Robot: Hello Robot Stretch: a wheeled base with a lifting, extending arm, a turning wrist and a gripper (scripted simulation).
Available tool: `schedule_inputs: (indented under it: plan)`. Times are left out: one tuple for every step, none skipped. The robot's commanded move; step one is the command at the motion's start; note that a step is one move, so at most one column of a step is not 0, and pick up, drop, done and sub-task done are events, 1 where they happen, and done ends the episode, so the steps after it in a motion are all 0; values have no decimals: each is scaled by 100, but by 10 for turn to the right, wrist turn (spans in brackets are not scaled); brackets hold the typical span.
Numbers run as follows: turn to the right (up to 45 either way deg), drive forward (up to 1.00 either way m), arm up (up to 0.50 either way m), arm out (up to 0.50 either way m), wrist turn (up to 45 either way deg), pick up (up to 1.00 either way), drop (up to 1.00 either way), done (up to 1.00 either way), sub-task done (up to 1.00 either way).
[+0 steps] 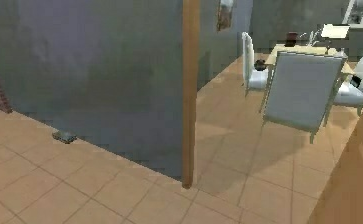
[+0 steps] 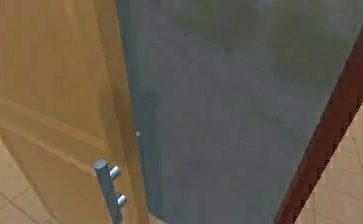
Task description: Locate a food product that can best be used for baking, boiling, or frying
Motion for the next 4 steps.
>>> schedule_inputs:
  plan:
    - [0, 15, 0, 0, 0, 0, 0, 0, 0]
    - [210, 0, 0, 0, 0, 0, 0, 0, 0]
    - [0, 100, 0, 0, 0, 0, 0, 0, 0]
    - [30, 0, 0, 0, 0, 0, 0, 0, 0]
